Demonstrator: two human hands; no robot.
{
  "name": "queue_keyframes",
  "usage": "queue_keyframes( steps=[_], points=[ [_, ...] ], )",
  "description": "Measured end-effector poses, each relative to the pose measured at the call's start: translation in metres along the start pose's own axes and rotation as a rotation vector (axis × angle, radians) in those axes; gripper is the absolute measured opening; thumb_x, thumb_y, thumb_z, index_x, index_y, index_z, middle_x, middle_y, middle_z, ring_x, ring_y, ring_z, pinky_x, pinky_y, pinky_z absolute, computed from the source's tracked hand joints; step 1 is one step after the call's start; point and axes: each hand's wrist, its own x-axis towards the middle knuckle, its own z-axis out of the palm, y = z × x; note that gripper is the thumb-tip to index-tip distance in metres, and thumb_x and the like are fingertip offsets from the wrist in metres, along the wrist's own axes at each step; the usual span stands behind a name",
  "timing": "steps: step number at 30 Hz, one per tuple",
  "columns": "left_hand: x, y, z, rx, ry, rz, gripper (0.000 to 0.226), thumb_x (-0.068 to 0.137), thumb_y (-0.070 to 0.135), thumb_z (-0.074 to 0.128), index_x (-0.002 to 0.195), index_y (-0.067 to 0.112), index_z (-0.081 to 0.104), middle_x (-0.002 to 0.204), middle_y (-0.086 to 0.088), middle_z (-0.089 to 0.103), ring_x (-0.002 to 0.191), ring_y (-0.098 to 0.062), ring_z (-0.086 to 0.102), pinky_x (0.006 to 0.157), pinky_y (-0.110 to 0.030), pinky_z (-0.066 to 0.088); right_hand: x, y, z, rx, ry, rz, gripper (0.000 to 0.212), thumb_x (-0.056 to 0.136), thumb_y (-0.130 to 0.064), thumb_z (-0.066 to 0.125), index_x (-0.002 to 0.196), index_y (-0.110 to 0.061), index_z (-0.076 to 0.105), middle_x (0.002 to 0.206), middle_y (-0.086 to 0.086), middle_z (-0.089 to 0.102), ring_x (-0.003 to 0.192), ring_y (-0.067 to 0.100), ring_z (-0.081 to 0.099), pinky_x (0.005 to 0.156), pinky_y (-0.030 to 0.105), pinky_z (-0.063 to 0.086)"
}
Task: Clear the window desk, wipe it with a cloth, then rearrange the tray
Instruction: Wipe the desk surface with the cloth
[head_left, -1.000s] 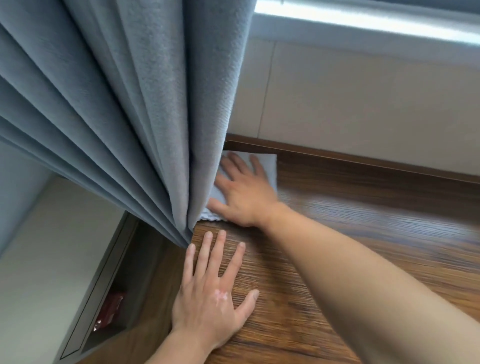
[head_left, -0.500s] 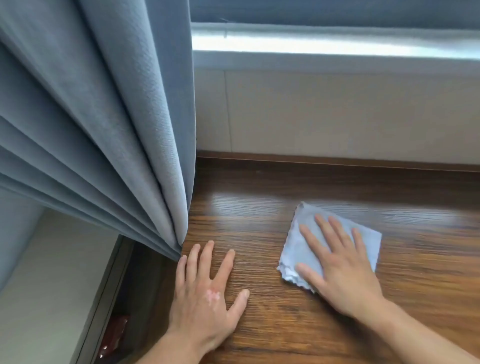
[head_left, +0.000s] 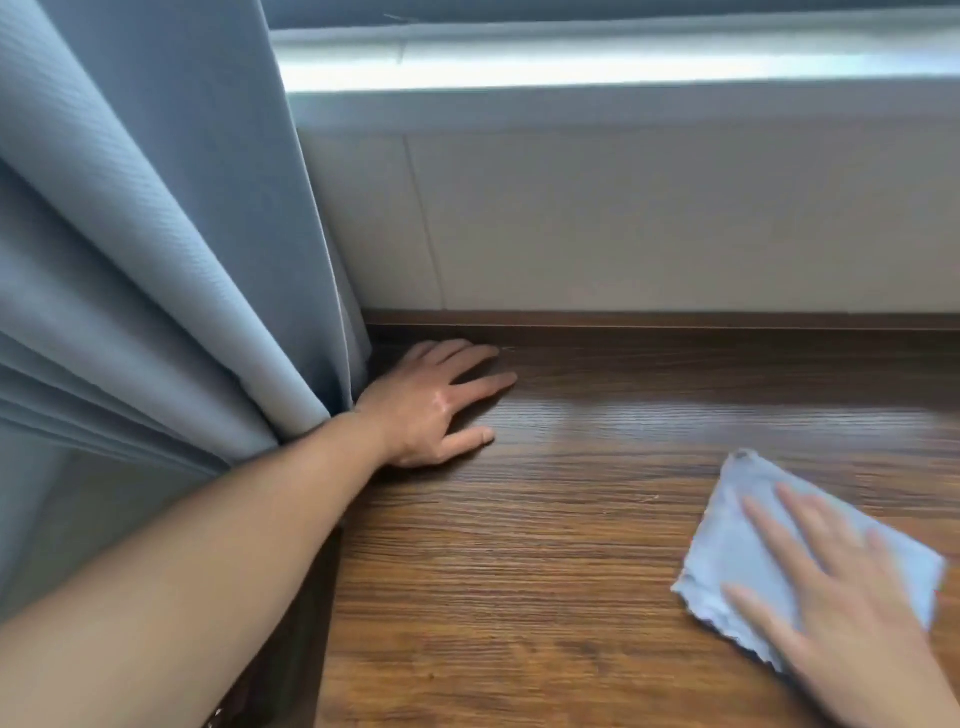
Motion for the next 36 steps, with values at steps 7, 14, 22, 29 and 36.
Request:
queue_keyframes(
  steps=[7,14,22,29,36],
  points=[
    [-0.002,-0.016,0.011,-0.097,0.046,0.035,0.064,0.097,0.069,0.036,0.157,0.05,0.023,0.168,0.009,0.018,0.152,-0.023,0.014,0.122,-0.049,0.014,0.006,-0.081,-0.008,0.135,0.004,0.448,0.085,0.093,-0.078,0.019,0.155,-0.022,0.035,0.164,0.013,0.026,0.15,0.037,0.023,0.116,0.068,0.02],
    [-0.001,-0.013,0.011,-0.078,0.072,0.052,0.064,0.098,0.069,0.033,0.157,0.049,0.023,0.169,0.009,0.017,0.153,-0.024,0.014,0.122,-0.049,0.015,-0.052,-0.278,0.034,0.199,-0.071,-0.126,0.045,0.093,-0.064,0.04,0.131,-0.042,0.051,0.143,-0.011,0.049,0.148,0.015,0.031,0.106,0.053,0.032],
    [0.002,-0.014,0.016,-0.079,0.114,0.061,0.07,0.09,0.073,0.023,0.156,0.049,0.029,0.168,0.008,0.021,0.151,-0.024,0.017,0.12,-0.048,0.017,0.042,-0.183,-0.006,0.09,-0.085,0.103,0.073,0.09,-0.071,0.039,0.152,-0.035,0.041,0.161,0.001,0.037,0.149,0.028,0.034,0.12,0.058,0.017],
    [0.005,-0.021,0.024,-0.07,0.178,0.114,0.062,0.095,0.066,0.035,0.153,0.046,0.038,0.165,0.004,0.03,0.146,-0.025,0.024,0.114,-0.048,0.023,0.064,-0.332,0.009,0.149,0.026,0.21,0.071,0.091,-0.061,0.047,0.152,-0.024,0.044,0.158,0.011,0.038,0.15,0.04,0.027,0.116,0.071,0.015],
    [0.002,-0.015,0.013,-0.071,0.099,0.079,0.061,0.099,0.069,0.032,0.156,0.05,0.027,0.168,0.01,0.018,0.151,-0.022,0.013,0.121,-0.05,0.015,-0.014,-0.349,0.026,0.092,-0.002,-0.251,0.061,0.088,-0.063,0.049,0.142,-0.036,0.055,0.156,0.001,0.047,0.148,0.032,0.037,0.109,0.065,0.027]
  ],
)
